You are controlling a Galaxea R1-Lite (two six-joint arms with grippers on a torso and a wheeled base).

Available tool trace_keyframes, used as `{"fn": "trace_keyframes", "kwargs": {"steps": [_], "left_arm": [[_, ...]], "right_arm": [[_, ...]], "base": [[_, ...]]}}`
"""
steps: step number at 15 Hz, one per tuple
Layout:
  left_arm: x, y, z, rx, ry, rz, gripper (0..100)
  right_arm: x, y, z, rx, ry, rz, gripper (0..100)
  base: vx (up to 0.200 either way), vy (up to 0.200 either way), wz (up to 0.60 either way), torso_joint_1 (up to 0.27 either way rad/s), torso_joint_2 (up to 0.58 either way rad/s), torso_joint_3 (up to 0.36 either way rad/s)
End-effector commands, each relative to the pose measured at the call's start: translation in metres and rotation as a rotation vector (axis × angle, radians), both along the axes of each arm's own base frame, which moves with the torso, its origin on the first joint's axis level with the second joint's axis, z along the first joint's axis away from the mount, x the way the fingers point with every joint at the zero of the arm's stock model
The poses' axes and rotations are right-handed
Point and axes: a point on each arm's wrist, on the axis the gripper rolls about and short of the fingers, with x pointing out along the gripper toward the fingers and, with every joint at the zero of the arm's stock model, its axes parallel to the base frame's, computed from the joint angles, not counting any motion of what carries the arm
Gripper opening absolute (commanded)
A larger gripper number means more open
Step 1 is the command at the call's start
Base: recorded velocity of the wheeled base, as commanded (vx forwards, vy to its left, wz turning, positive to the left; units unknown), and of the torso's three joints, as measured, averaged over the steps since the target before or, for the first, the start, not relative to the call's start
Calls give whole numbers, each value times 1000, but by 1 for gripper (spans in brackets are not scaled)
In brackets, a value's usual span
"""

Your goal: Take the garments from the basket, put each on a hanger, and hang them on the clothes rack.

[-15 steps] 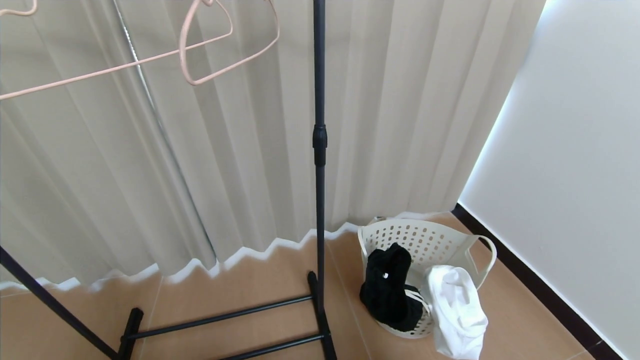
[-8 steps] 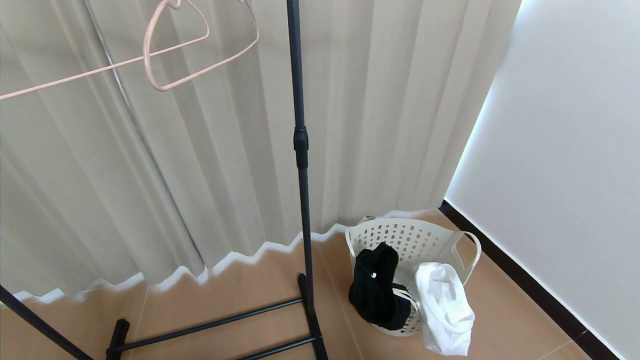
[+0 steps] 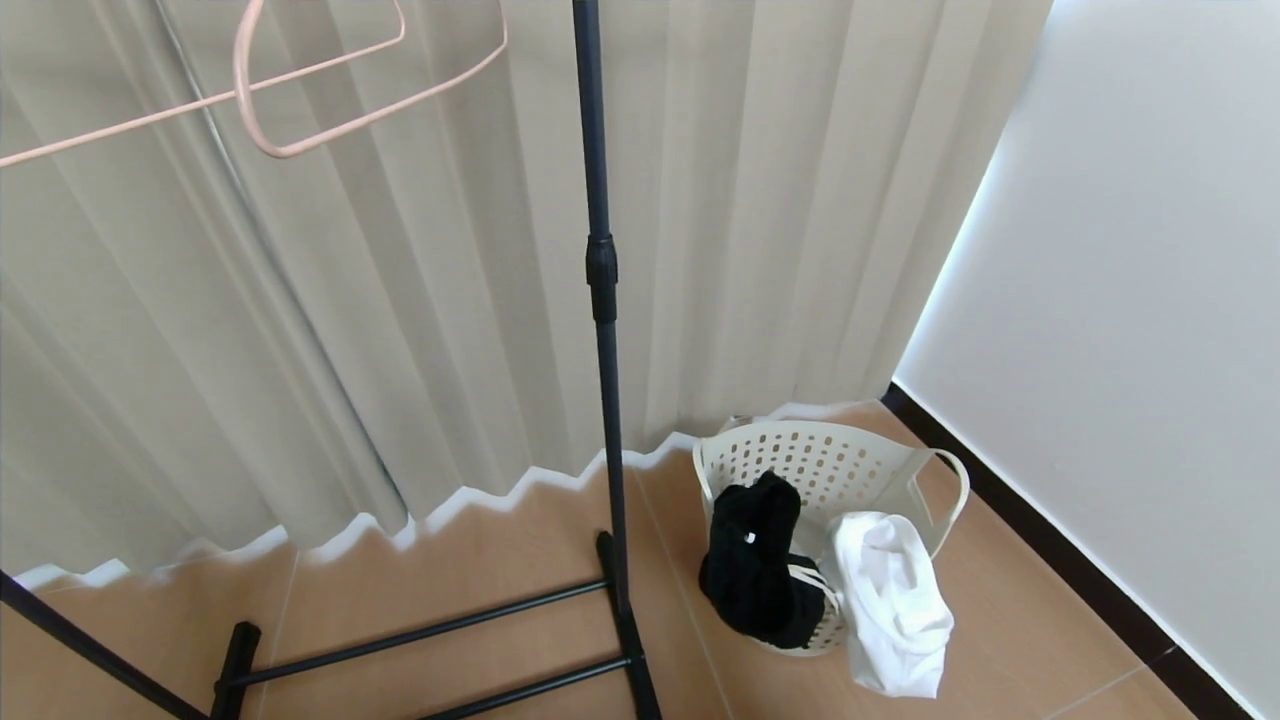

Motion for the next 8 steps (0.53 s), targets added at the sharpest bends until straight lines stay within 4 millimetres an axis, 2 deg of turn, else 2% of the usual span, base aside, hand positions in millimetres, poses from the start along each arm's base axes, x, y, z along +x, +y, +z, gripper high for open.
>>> {"fn": "trace_keyframes", "kwargs": {"steps": [1,8], "left_arm": [[0,0,0,0,1,0,100],[0,0,0,-5,1,2,100]], "right_arm": [[0,0,0,0,1,0,100],[0,0,0,0,2,0,100]], "base": [[0,0,0,-7,7,-193],[0,0,0,4,4,-196]]}}
